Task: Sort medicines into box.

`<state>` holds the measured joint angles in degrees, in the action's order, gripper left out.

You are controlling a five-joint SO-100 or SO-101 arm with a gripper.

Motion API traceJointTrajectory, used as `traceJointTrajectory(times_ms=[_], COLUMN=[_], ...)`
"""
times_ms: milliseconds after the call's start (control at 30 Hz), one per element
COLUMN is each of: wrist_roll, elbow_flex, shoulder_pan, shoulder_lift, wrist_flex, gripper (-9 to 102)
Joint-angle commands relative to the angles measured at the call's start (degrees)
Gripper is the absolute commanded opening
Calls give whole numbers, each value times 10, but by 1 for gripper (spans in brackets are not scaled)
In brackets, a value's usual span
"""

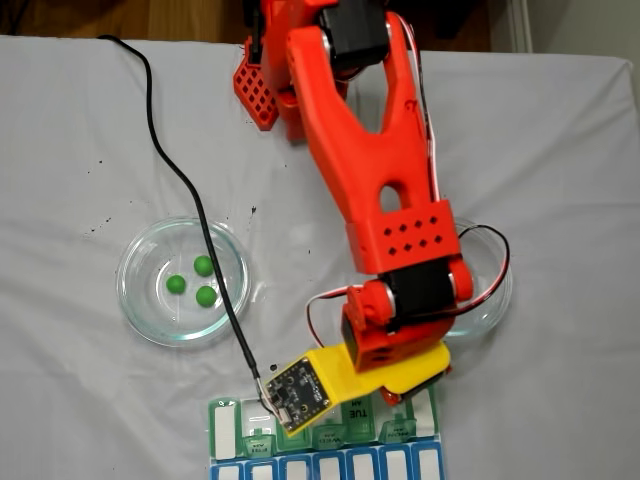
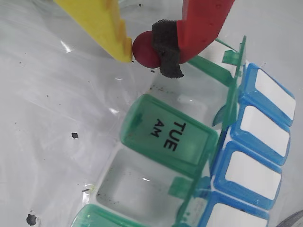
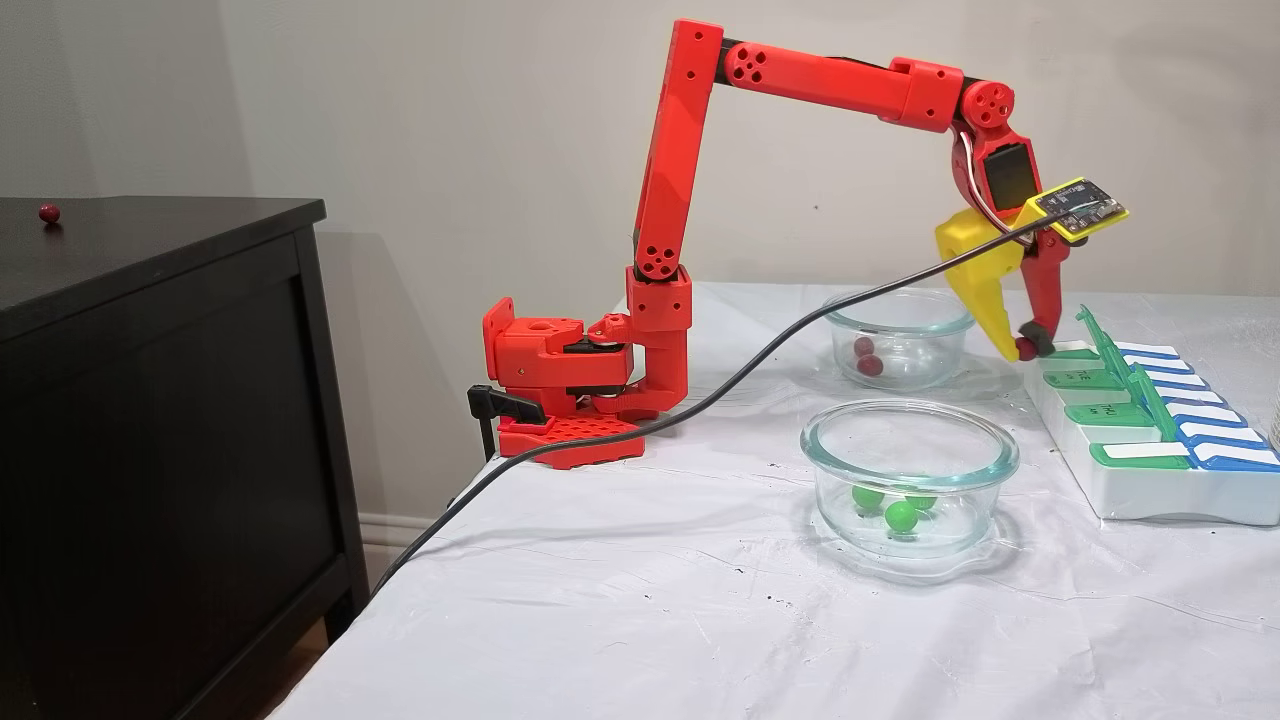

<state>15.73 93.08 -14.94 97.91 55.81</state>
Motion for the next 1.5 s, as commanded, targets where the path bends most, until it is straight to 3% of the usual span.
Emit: traceJointTrajectory(times_ms=[0,167,733,1200,1467], wrist_roll=[-3,-4,2,62,62], elbow_flex=[-76,-61,0,-4,-7], shoulder_pan=[-7,-24,-14,-22,-7], shoulder_lift=[25,83,52,54,24], wrist_flex=[-2,25,-135,-63,-138], gripper=[0,0,0,0,0])
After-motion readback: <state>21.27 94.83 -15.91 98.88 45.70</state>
